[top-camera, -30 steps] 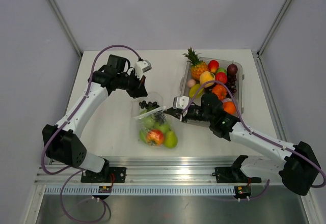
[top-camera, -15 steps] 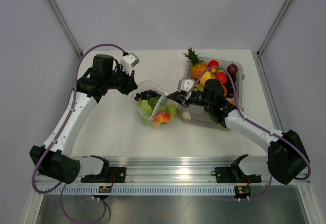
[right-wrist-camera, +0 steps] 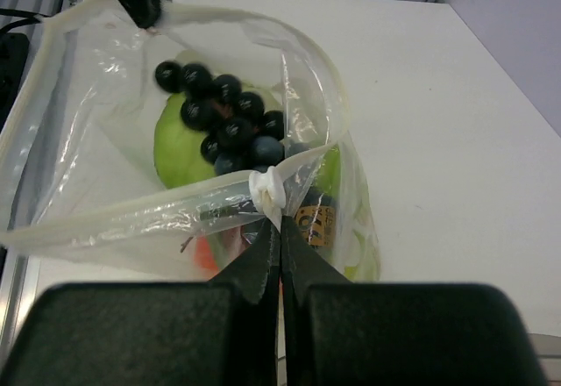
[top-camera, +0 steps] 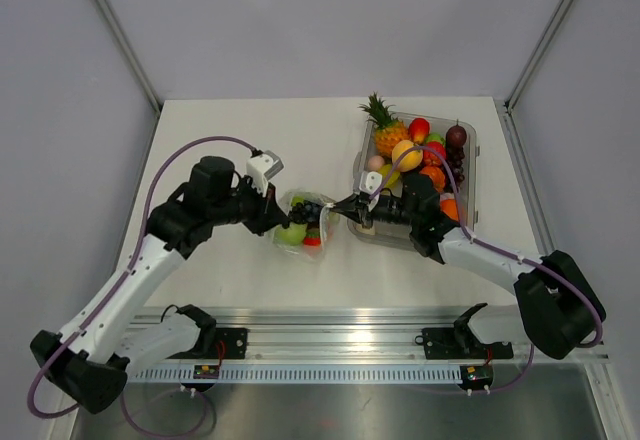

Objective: Place the food in the zip-top bag and seal the zipper
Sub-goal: Adjust the zipper food storage bag at the center of the board.

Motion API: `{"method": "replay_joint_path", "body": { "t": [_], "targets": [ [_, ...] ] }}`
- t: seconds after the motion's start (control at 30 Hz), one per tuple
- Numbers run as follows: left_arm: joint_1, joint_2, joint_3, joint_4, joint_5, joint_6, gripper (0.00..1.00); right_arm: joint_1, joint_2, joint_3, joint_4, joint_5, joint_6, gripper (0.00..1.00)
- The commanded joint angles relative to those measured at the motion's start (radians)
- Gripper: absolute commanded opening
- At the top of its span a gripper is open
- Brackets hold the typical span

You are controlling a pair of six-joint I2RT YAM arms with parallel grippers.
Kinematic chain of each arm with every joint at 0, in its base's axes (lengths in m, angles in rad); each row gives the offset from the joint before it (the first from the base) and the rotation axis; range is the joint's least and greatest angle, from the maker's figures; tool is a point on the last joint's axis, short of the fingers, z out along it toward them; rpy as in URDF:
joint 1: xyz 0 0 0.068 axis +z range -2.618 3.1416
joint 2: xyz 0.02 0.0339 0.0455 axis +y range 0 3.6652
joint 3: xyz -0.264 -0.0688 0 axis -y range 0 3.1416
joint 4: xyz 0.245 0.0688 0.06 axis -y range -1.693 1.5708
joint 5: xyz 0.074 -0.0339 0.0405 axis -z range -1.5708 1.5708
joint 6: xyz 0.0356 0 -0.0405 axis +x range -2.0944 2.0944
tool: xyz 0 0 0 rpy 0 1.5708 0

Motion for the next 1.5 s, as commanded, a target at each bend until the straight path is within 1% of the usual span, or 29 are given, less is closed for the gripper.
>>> {"method": "replay_joint_path", "body": {
  "t": [0.0, 0.03, 0.1, 0.13, 0.2, 0.27, 0.33, 0.43, 0.53, 0.57, 0.6, 0.77, 0.9, 0.97, 1.0, 1.07, 1.17, 1.27, 1.47],
  "targets": [
    [-0.041, -0.135, -0.008, 0.100, -0.013, -0.056, 0.00, -0.003, -0.043, 0.011, 0.064, -0.021, -0.003, 0.00],
    [-0.040, -0.169, -0.016, 0.114, -0.039, -0.063, 0.00, -0.003, -0.050, 0.010, 0.064, -0.022, -0.003, 0.00],
    [-0.040, -0.182, -0.025, 0.113, -0.058, -0.053, 0.00, -0.003, -0.064, 0.005, 0.064, -0.027, -0.001, 0.00],
    [-0.040, -0.171, -0.024, 0.095, -0.064, -0.043, 0.01, -0.003, -0.067, 0.004, 0.064, -0.032, -0.001, 0.00],
    [-0.041, -0.146, -0.013, 0.072, -0.056, -0.040, 0.06, -0.003, -0.070, 0.001, 0.062, -0.035, 0.000, 0.00],
    [-0.041, -0.105, -0.005, 0.047, -0.035, -0.043, 0.06, -0.003, -0.072, -0.001, 0.062, -0.045, 0.002, 0.00],
    [-0.041, -0.082, 0.008, 0.039, -0.044, -0.045, 0.05, -0.003, -0.072, -0.003, 0.062, -0.058, 0.008, 0.00],
    [-0.041, -0.048, 0.034, 0.027, -0.056, -0.031, 0.09, -0.003, -0.083, -0.007, 0.056, -0.068, 0.013, 0.00],
    [-0.041, -0.031, 0.059, 0.016, -0.076, -0.019, 0.28, -0.003, -0.102, -0.009, 0.033, -0.072, 0.013, 0.00],
    [-0.041, -0.028, 0.065, 0.018, -0.081, -0.016, 0.41, -0.003, -0.106, -0.009, 0.027, -0.073, 0.011, 0.00],
    [-0.041, -0.022, 0.073, 0.016, -0.088, -0.014, 0.44, -0.003, -0.112, -0.007, 0.021, -0.076, 0.010, 0.00],
    [-0.041, -0.013, 0.140, 0.036, -0.099, 0.027, 0.49, -0.003, -0.116, 0.005, -0.022, -0.090, 0.000, 0.00],
    [-0.041, 0.002, 0.188, 0.087, -0.104, 0.073, 0.55, -0.003, -0.113, 0.014, -0.043, -0.098, -0.013, 0.00],
    [-0.041, 0.019, 0.208, 0.105, -0.085, 0.095, 0.57, -0.003, -0.113, 0.016, -0.050, -0.098, -0.017, 0.00],
    [-0.044, 0.027, 0.220, 0.131, -0.044, 0.110, 0.59, -0.003, -0.110, 0.016, -0.050, -0.099, -0.018, 0.00],
    [-0.060, 0.048, 0.228, 0.156, -0.018, 0.125, 0.60, -0.003, -0.107, 0.022, -0.054, -0.104, -0.018, 0.00],
    [-0.134, 0.090, 0.249, 0.163, 0.011, 0.180, 0.61, -0.003, -0.099, 0.033, -0.066, -0.108, -0.020, 0.00],
    [-0.184, 0.140, 0.255, 0.157, 0.022, 0.234, 0.62, -0.003, -0.093, 0.039, -0.068, -0.108, -0.018, 0.00],
    [-0.225, 0.199, 0.232, 0.177, 0.022, 0.283, 0.62, -0.004, -0.089, 0.047, -0.073, -0.111, -0.015, 0.00]
  ]
}}
